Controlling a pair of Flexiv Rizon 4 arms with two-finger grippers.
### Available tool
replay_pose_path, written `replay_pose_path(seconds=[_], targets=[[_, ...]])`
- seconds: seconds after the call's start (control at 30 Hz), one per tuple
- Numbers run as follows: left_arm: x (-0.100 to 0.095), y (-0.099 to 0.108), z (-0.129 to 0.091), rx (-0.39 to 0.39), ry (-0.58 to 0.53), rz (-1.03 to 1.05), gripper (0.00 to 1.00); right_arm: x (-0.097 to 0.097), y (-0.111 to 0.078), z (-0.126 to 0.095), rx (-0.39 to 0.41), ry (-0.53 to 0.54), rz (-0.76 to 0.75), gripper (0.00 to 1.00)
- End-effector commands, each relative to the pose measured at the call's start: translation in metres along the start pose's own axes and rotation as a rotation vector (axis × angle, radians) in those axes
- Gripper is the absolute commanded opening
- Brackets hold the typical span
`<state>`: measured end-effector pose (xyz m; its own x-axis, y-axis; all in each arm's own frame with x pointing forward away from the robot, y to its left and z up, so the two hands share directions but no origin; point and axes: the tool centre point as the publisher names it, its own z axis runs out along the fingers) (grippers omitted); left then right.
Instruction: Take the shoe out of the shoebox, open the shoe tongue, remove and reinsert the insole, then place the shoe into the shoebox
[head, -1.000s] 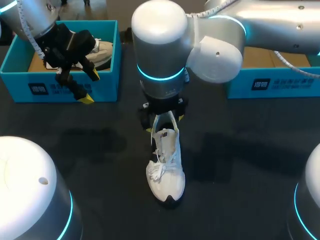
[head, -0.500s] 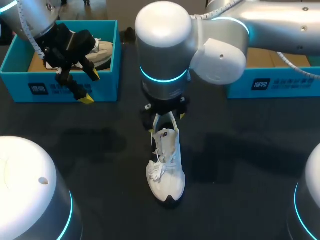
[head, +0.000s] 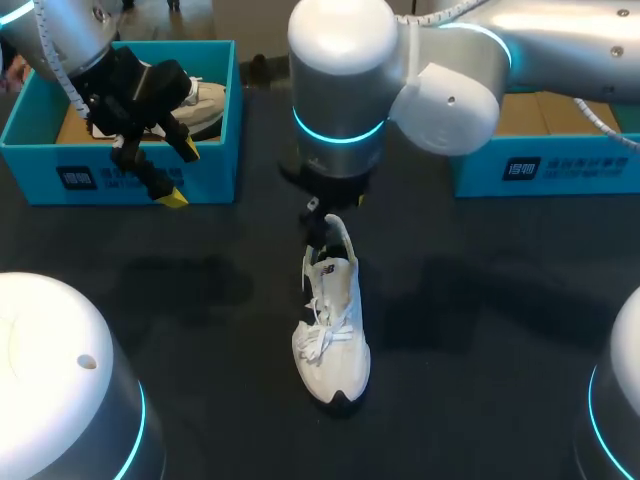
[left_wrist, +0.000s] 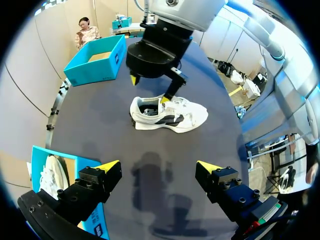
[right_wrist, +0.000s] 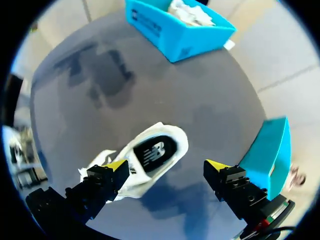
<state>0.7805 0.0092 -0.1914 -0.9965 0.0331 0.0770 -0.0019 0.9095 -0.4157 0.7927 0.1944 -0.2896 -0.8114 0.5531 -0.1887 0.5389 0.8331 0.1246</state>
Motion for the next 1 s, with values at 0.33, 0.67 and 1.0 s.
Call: replay_pose_path(seconds=[0.33, 0.67, 1.0], targets=[[0.001, 0.0, 0.0, -0.003, -0.001, 0.0, 1.0, -0.021, 0.023, 0.04, -0.004, 0.013, -0.379, 1.0], [0.001, 0.0, 0.0, -0.003, -0.001, 0.0, 1.0, -0.033, 0.031, 0.076, -0.006, 0.01, -0.498, 1.0], [0.001, 0.0, 0.0, -0.003, -0.001, 0.0, 1.0, -0.033, 0.03, 0.103, 0.008, 0.047, -0.51, 0.59]])
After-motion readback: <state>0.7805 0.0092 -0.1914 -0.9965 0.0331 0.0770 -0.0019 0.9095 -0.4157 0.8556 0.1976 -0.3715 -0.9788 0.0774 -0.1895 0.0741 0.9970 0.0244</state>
